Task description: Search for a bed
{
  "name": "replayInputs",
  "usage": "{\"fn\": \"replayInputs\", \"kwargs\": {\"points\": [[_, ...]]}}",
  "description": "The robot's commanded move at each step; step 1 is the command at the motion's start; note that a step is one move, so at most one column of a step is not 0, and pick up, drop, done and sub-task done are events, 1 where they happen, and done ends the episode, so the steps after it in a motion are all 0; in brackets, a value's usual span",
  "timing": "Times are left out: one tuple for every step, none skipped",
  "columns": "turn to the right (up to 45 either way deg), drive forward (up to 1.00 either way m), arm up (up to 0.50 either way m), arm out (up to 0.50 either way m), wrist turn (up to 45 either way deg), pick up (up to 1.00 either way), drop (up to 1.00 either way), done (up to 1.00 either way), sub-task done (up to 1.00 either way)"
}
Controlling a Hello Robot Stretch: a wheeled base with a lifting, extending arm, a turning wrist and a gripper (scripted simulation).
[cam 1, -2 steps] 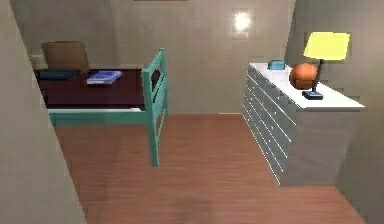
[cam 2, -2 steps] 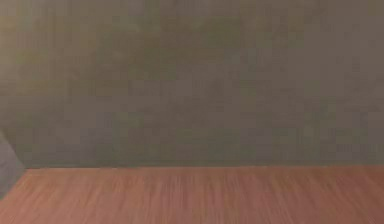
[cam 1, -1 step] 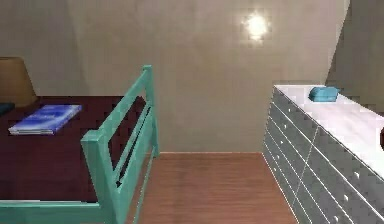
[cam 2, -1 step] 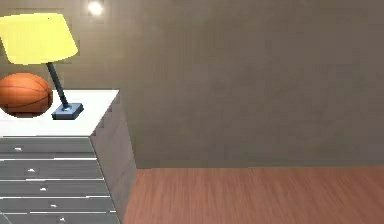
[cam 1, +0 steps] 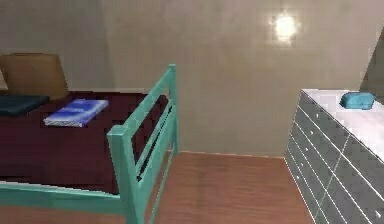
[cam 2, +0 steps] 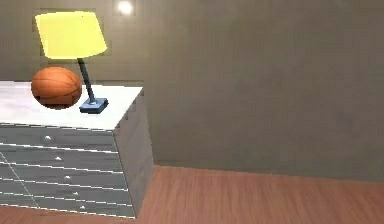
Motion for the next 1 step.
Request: {"fn": "replayInputs", "kwargs": {"points": [[0.0, 0.05, 0.00, 0.00, 0.0, 0.00, 0.00, 0.00, 0.00]]}}
